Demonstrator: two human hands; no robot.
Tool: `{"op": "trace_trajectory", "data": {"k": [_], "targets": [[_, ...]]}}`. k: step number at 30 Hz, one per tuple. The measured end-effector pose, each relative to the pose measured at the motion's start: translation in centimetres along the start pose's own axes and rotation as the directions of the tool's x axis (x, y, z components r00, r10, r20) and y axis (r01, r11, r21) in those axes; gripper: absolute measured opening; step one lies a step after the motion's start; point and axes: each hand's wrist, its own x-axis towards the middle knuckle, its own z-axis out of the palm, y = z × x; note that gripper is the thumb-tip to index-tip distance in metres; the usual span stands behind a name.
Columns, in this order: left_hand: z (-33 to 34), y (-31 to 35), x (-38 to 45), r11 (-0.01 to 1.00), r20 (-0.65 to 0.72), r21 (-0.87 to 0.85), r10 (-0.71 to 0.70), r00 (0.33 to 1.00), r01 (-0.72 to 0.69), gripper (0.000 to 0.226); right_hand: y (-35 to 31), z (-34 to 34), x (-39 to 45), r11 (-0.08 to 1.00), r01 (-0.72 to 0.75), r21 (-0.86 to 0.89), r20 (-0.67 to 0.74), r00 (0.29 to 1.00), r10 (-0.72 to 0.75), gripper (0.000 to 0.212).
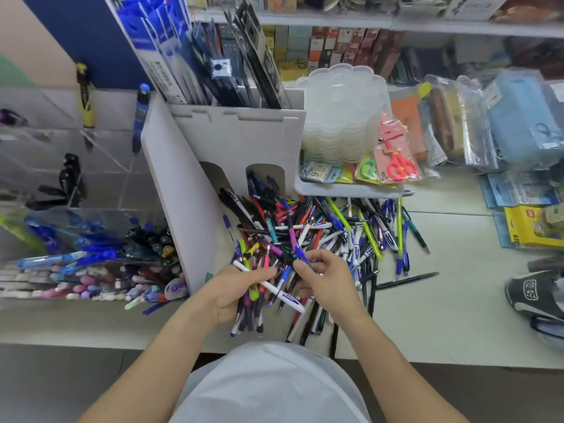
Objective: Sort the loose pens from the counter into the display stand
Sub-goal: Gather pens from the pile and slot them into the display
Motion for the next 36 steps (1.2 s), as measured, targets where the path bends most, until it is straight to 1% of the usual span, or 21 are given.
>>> {"op": "trace_trajectory", "data": {"k": [3,5,7,8,10,11,13,15,16,17,18,19,20,23,26,28,31,33,36], "targets": [[-0.2,0.9,-0.6,0.999,0.017,-0.046,0.020,1.000,-0.020,0.049,-0.3,-0.2,0.3,0.999,-0.018,-0.028,0.005,1.000,0.019,0.013],[0.0,1.2,-1.0,0.997,-0.004,-0.074,0.015,1.000,-0.016,0.038,-0.4,-0.5,0.3,0.999,-0.027,-0.028,0.001,1.000,0.027,0.010],[0.4,1.5,-1.6,0.993,-0.065,-0.116,0.030,0.997,-0.038,0.023,-0.7,-1.0,0.1,0.999,-0.029,-0.023,-0.021,0.999,0.028,0.008],[0.4,1.6,-1.8,0.988,-0.104,-0.145,0.039,0.994,-0.054,0.021,-0.8,-1.2,0.1,0.999,-0.027,-0.018,-0.038,0.999,0.026,0.009],[0.4,1.6,-2.2,0.982,-0.160,-0.169,0.057,0.985,-0.085,0.026,-0.9,-1.5,0.0,1.000,-0.027,0.006,-0.073,0.997,0.027,0.012],[0.3,1.6,-2.4,0.981,-0.179,-0.157,0.083,0.980,-0.111,0.028,-1.0,-1.6,-0.1,0.999,-0.023,0.035,-0.083,0.996,0.026,0.012],[0.4,1.7,-3.0,0.984,-0.229,-0.045,0.158,0.961,-0.172,0.035,-1.6,-1.7,-0.5,0.991,-0.016,0.130,-0.077,0.997,0.026,0.009],[0.9,1.8,-3.7,0.961,-0.305,0.043,0.274,0.912,-0.274,0.037,-2.3,-1.7,-0.9,0.979,-0.011,0.205,-0.045,0.999,0.021,0.008],[1.2,1.9,-4.0,0.943,-0.333,0.022,0.319,0.887,-0.332,0.034,-2.7,-1.7,-1.1,0.974,-0.008,0.228,-0.029,0.999,0.015,0.008],[1.5,2.0,-4.3,0.925,-0.354,-0.036,0.342,0.870,-0.379,0.029,-2.9,-1.7,-1.2,0.969,-0.010,0.248,-0.014,1.000,0.014,0.009],[1.7,2.1,-4.4,0.905,-0.370,-0.107,0.348,0.861,-0.412,0.026,-3.1,-1.7,-1.3,0.962,-0.017,0.271,0.004,1.000,0.017,0.009],[2.0,2.2,-4.6,0.890,-0.373,-0.167,0.341,0.863,-0.424,0.029,-3.3,-1.6,-1.4,0.954,-0.032,0.297,0.023,0.999,0.026,0.009],[2.2,2.2,-4.6,0.887,-0.353,-0.201,0.330,0.876,-0.415,0.034,-3.5,-1.5,-1.5,0.946,-0.051,0.320,0.047,0.998,0.038,0.009],[2.9,1.8,-4.2,0.916,-0.274,-0.237,0.256,0.927,-0.323,0.027,-3.8,-1.0,-1.8,0.932,-0.109,0.347,0.123,0.990,0.070,0.013],[3.2,1.4,-3.3,0.949,-0.206,-0.225,0.176,0.963,-0.221,0.024,-3.2,-0.6,-1.7,0.941,-0.154,0.302,0.160,0.981,0.109,0.024],[3.3,1.1,-2.8,0.951,-0.166,-0.241,0.155,0.974,-0.192,0.018,-2.8,-0.5,-1.5,0.944,-0.195,0.268,0.188,0.971,0.147,0.030],[3.6,1.1,-2.6,0.954,-0.131,-0.239,0.152,0.980,-0.180,0.017,-2.7,-0.3,-1.6,0.923,-0.240,0.300,0.234,0.957,0.173,0.023],[3.8,1.0,-2.6,0.959,-0.114,-0.214,0.163,0.980,-0.185,0.021,-2.4,0.0,-1.9,0.947,-0.195,0.255,0.271,0.955,0.124,0.023],[4.0,1.2,-2.6,0.963,-0.078,-0.189,0.180,0.981,-0.192,0.016,-1.8,0.6,-2.3,0.981,-0.076,0.180,0.279,0.960,0.024,0.022]]}}
